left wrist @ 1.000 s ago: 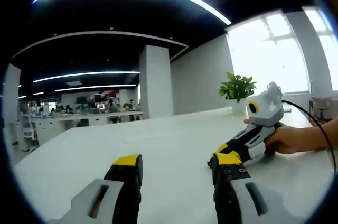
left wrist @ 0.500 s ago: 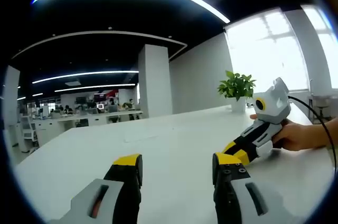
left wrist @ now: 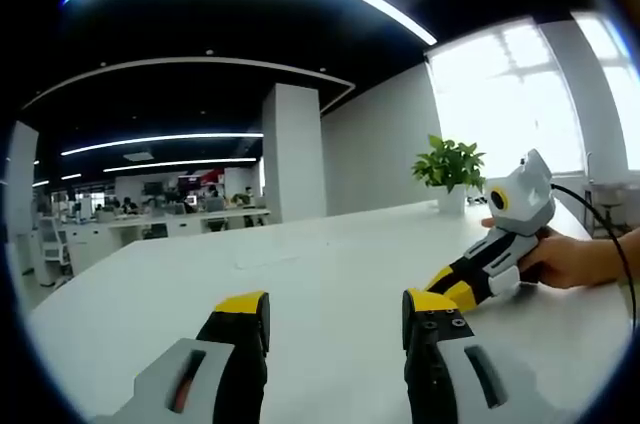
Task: Snap the two parts of the plastic buckle together until the buckle closes and remains connected.
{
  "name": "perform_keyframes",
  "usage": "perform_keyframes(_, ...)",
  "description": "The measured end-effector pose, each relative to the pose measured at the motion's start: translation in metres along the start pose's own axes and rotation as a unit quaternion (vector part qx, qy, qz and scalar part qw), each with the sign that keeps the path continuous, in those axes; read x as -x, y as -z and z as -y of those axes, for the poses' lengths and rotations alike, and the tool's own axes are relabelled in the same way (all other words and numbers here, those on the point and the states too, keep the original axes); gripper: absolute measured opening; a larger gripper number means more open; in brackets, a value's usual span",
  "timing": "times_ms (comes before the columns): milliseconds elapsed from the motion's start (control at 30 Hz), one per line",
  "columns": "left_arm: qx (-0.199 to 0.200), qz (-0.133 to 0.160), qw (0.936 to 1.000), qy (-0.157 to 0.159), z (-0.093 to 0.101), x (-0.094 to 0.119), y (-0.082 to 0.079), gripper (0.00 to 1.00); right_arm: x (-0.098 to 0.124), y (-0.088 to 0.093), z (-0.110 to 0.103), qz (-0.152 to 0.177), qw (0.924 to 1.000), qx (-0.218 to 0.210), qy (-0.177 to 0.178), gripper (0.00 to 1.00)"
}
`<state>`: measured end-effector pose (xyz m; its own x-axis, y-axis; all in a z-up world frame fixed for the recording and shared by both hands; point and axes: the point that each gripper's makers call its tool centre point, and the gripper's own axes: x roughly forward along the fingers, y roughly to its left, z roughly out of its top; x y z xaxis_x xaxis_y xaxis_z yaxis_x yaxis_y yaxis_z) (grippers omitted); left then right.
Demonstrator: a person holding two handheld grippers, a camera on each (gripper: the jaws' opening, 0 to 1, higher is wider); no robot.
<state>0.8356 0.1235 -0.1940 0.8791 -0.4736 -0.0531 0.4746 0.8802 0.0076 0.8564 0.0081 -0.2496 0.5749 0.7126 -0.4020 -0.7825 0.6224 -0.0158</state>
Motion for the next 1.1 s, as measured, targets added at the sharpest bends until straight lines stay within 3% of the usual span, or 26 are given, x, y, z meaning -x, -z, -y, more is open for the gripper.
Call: perform_keyframes(1100,-0.005,-0.007,1.0000,0.000,0.000,-0.002,0.003,0.54,0.040,0.018,0.012,-0.016,0.9944,-0.027,0.101,0.18)
